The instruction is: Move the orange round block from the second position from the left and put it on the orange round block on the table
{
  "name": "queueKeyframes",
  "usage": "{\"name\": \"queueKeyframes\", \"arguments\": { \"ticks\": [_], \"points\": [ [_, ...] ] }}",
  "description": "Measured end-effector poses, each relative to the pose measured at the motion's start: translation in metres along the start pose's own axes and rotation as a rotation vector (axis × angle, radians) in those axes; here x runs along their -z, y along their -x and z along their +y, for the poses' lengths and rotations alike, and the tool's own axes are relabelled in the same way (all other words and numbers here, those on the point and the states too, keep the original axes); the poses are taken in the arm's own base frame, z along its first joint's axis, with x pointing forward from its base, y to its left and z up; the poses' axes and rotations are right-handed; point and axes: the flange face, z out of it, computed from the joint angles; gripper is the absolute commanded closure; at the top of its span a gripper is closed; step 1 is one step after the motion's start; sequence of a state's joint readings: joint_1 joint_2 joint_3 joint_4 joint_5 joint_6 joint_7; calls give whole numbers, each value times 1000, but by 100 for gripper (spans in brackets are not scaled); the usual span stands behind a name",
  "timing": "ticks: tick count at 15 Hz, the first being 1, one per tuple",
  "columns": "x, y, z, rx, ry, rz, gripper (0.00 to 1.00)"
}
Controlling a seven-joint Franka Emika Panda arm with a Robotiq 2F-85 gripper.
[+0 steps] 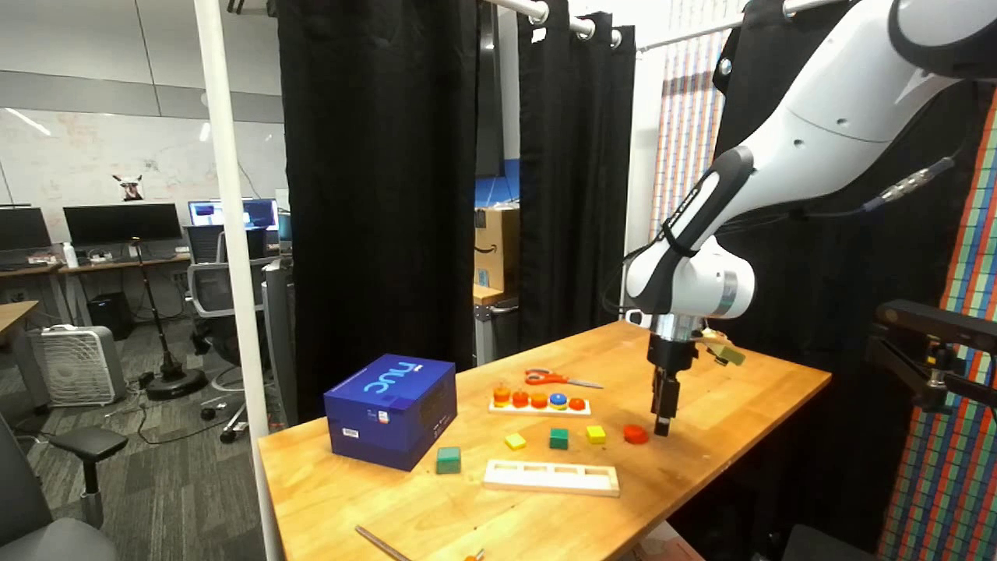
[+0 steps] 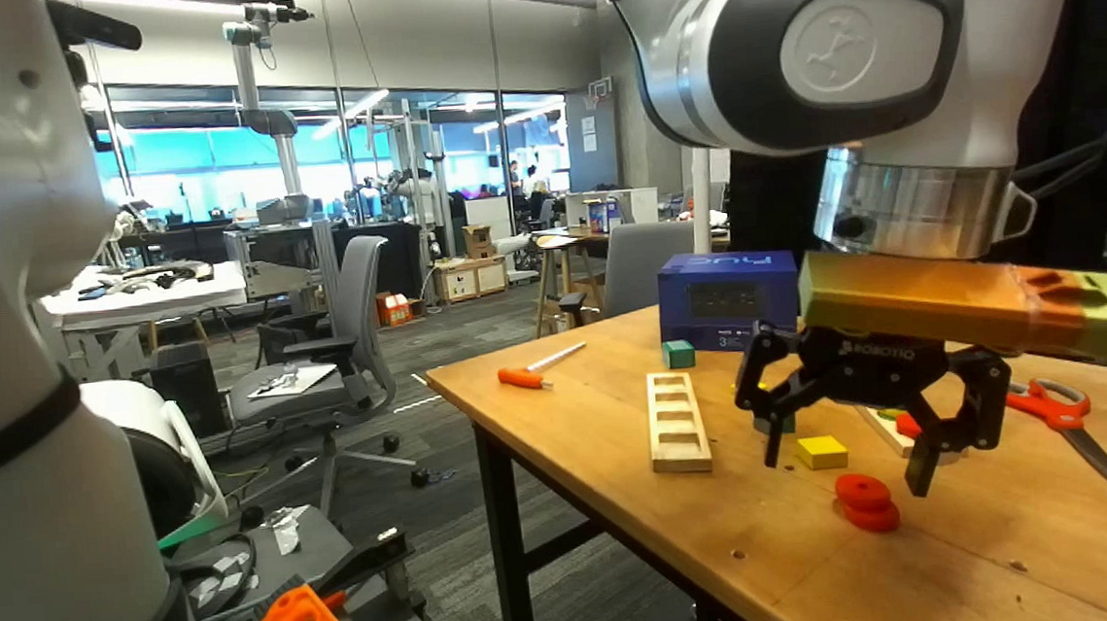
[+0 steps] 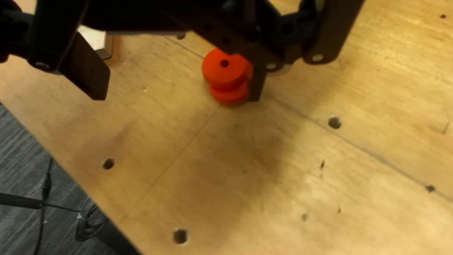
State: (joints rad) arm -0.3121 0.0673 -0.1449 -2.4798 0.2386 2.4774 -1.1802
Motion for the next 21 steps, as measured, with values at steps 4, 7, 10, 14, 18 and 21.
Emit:
{"name": "queueKeyframes", "arguments": {
  "ticks": [4, 7, 10, 14, 18, 21],
  "points": [
    [44, 24, -40, -231, -92, -61, 0],
    [83, 29, -78, -405, -148, -93, 0],
    [128, 27, -121, -569, -179, -125, 0],
    [189, 28, -181, -696, -162, -114, 0],
    [229, 30, -232, -565, -55, -92, 0],
    [237, 24, -255, -486, 16, -104, 0]
  ]
}}
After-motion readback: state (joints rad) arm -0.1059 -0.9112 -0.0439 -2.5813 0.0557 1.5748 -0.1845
